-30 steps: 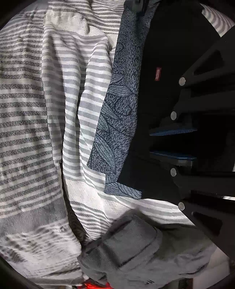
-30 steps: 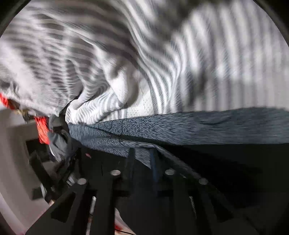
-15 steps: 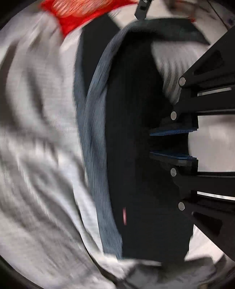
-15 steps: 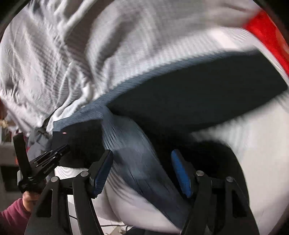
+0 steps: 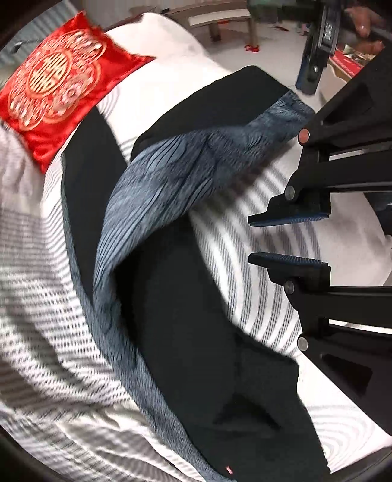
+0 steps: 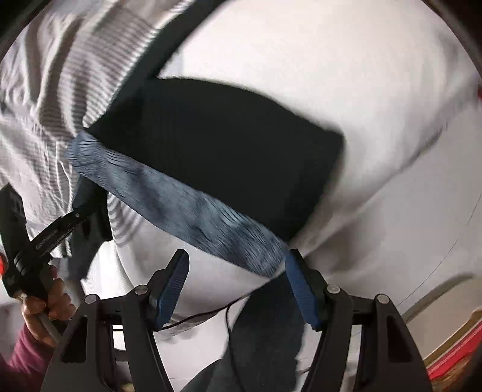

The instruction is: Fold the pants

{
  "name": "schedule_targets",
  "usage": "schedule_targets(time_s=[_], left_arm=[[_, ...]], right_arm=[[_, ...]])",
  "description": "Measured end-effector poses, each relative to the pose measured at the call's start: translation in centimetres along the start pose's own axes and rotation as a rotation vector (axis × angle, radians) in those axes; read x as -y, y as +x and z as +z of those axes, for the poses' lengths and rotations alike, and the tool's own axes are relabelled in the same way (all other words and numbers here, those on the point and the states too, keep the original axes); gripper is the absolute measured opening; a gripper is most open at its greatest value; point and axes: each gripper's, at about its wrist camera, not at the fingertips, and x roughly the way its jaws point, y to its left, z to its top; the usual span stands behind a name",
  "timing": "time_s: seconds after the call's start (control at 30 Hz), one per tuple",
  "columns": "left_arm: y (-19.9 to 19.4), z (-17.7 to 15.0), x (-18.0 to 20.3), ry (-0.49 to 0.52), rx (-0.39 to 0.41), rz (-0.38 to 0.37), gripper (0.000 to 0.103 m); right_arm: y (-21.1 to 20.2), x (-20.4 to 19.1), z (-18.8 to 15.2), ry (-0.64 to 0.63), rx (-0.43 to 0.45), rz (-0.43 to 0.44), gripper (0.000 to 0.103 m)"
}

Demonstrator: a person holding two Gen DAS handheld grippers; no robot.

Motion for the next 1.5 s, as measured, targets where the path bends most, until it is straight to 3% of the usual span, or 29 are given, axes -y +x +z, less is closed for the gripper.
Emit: schedule_targets(time_s=[0.17,0.23,0.27,0.3,0.4,0.57,0.87,1.1,1.3,1.5], left_arm=[[2.0,-0.2,0.4,0.02,-0.046,0.003,0.019],[2.8,0.0,0.9,0.032,-0.058,0.02,0.019],[3.1,0.1,1.2,0.029,-0.065,0.024,0.019],[3.5,0.2,1.3,0.027,-0.075,0.023,0.019],[4.1,0.8,2.1,0.016,-0.094,0.011,0.019],[4.2,2.8,4.0,-0.001,-0.081,-0.026,0.019],[3.6,8.6,5.0,-0.096,-0.032,-0.046,0.019],[3.0,13.8,5.5,-0.122,0.014,-0.007,0.019],[2.7,18.9,3.6,-0.201,0.06,0.046,0.019],[4.8,22.6,1.7,-0.231,0.065,0.138,0.019]], right_arm=[[2.2,1.8,-0.2,0.07,-0.01,0.089,0.068],[3.2,1.9,0.1,0.091,-0.017,0.15,0.048],[3.4,2.0,0.2,0.098,-0.031,0.159,0.028],[3.4,2.0,0.4,0.102,-0.042,0.18,0.002],[2.0,1.8,0.9,0.116,-0.061,0.306,0.003],[-2.8,0.0,5.0,0.029,-0.027,0.382,0.003],[-7.6,-3.3,16.5,-0.052,0.014,0.45,0.003],[-9.0,-6.8,24.8,-0.136,0.015,0.477,0.003],[-8.9,-10.7,33.6,-0.215,0.031,0.443,0.003],[-3.9,-12.7,40.0,-0.258,-0.012,0.304,0.003]])
